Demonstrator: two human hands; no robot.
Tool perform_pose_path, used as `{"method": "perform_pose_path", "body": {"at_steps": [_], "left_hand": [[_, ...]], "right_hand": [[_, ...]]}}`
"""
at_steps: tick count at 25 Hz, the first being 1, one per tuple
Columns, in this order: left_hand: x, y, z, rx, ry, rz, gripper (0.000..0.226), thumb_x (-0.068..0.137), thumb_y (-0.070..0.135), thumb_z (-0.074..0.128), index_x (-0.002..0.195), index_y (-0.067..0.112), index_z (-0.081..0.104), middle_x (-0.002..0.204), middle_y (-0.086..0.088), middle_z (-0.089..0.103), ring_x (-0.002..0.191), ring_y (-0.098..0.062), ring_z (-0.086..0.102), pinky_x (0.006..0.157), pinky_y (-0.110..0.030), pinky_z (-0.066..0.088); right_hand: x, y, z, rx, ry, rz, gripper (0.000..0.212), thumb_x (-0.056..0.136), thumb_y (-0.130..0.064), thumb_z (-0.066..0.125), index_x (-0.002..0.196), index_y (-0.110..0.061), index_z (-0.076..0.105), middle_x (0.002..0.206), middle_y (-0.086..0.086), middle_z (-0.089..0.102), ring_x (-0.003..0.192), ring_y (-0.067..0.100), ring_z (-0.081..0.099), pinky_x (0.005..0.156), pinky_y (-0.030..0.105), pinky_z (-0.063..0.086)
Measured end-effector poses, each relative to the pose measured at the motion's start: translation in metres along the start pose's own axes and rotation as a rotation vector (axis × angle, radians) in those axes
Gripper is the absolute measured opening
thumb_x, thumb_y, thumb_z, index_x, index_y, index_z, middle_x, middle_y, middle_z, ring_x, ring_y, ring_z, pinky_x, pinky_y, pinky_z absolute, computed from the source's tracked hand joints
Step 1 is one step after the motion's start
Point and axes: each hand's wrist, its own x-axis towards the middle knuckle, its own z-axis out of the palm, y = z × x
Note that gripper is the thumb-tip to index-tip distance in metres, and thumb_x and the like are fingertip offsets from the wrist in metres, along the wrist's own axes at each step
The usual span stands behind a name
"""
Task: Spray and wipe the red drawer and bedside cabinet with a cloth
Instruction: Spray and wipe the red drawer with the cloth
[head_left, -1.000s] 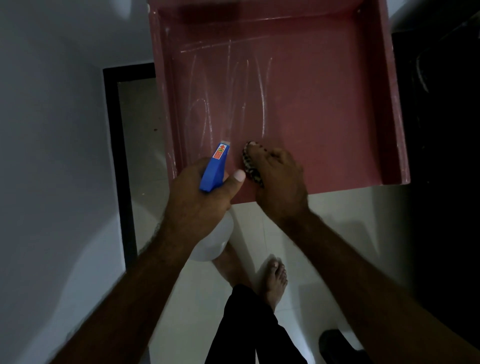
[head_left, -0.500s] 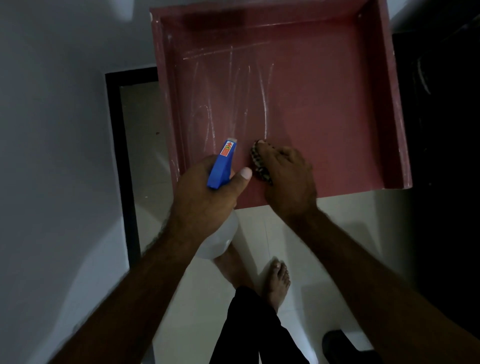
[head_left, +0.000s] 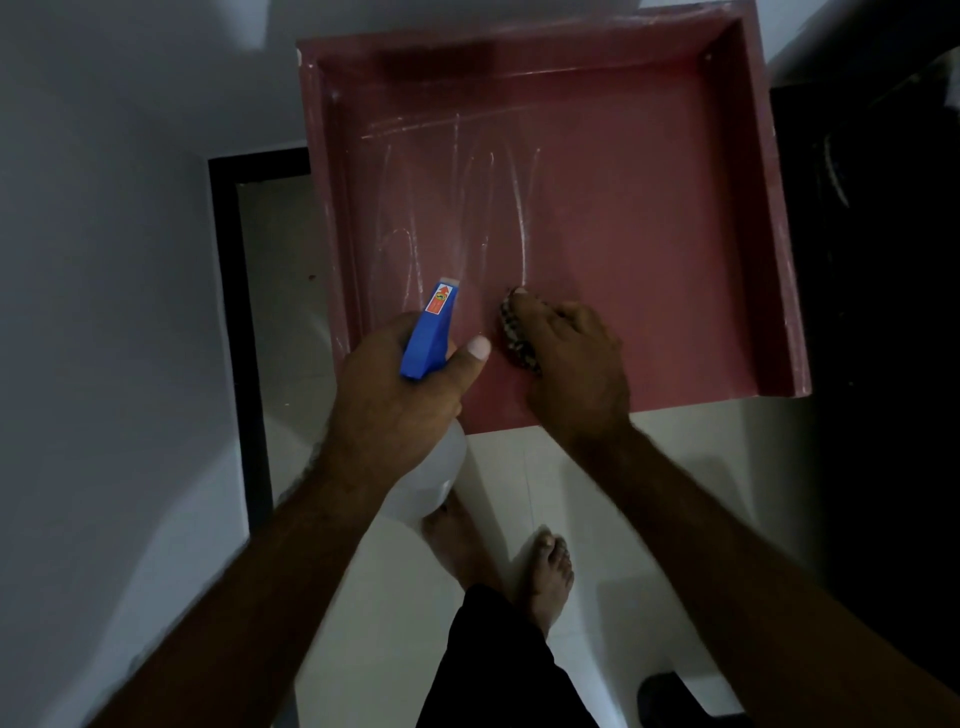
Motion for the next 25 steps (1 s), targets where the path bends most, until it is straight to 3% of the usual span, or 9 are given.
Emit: {"method": "perform_pose_path", "body": {"at_steps": [4,10,12,16,18,23,25], "left_hand": [[0.002,-0.001,-0.001,0.007,-0.002,0.015,0.032,0.092,0.042,0.07,0.09,0.012,0.06,0.075,-0.014,0.07,0.067,-0.02,0.071,0.058,-0.013,0.053],[0.001,-0.003,-0.002,-0.01,0.004,0.0,0.031,0.091,0.042,0.07,0.09,0.013,0.06,0.073,-0.013,0.07,0.067,-0.015,0.07,0.057,-0.006,0.048],[0.001,-0.003,-0.004,-0.009,-0.004,0.01,0.032,0.091,0.043,0.07,0.089,0.012,0.06,0.072,-0.013,0.07,0.065,-0.015,0.07,0.058,-0.008,0.049],[-0.001,-0.001,-0.007,0.011,0.017,0.043,0.034,0.091,0.046,0.069,0.088,0.013,0.06,0.068,-0.01,0.069,0.064,-0.018,0.07,0.059,-0.01,0.051],[-0.002,0.0,-0.009,0.005,0.022,0.02,0.035,0.091,0.046,0.07,0.088,0.013,0.06,0.069,-0.01,0.069,0.066,-0.02,0.07,0.057,-0.009,0.05],[-0.005,0.004,-0.008,0.02,0.023,0.008,0.03,0.093,0.043,0.07,0.084,0.016,0.059,0.073,-0.012,0.069,0.071,-0.025,0.071,0.058,-0.013,0.049],[-0.006,0.004,-0.01,0.014,0.037,0.025,0.031,0.092,0.042,0.071,0.084,0.014,0.059,0.071,-0.012,0.069,0.069,-0.025,0.07,0.059,-0.016,0.051]], "right_hand": [[0.008,0.005,-0.002,0.02,0.105,0.291,0.077,0.076,-0.003,0.063,0.151,-0.014,0.052,0.128,0.012,0.069,0.119,0.04,0.054,0.097,0.051,0.048],[0.009,-0.028,0.012,0.012,0.024,0.053,0.073,0.079,-0.002,0.07,0.149,-0.014,0.053,0.143,0.006,0.064,0.122,0.038,0.055,0.09,0.051,0.05],[0.011,-0.012,0.006,-0.01,0.035,0.069,0.077,0.076,0.001,0.071,0.15,-0.014,0.053,0.138,0.008,0.066,0.121,0.038,0.055,0.09,0.05,0.048],[0.017,0.014,-0.006,0.022,0.109,0.302,0.075,0.08,-0.003,0.063,0.151,-0.021,0.051,0.129,0.006,0.069,0.117,0.033,0.052,0.099,0.044,0.043],[0.02,0.001,-0.002,0.051,0.119,0.27,0.071,0.08,-0.002,0.06,0.15,-0.018,0.052,0.128,0.008,0.069,0.114,0.036,0.054,0.097,0.048,0.048],[0.016,-0.027,0.011,0.015,-0.017,0.011,0.072,0.079,-0.001,0.071,0.148,-0.013,0.054,0.138,0.01,0.066,0.118,0.039,0.057,0.089,0.054,0.051],[0.02,-0.014,0.005,0.002,0.015,0.044,0.077,0.075,0.0,0.07,0.148,-0.013,0.054,0.134,0.011,0.068,0.117,0.04,0.057,0.089,0.053,0.051]]}}
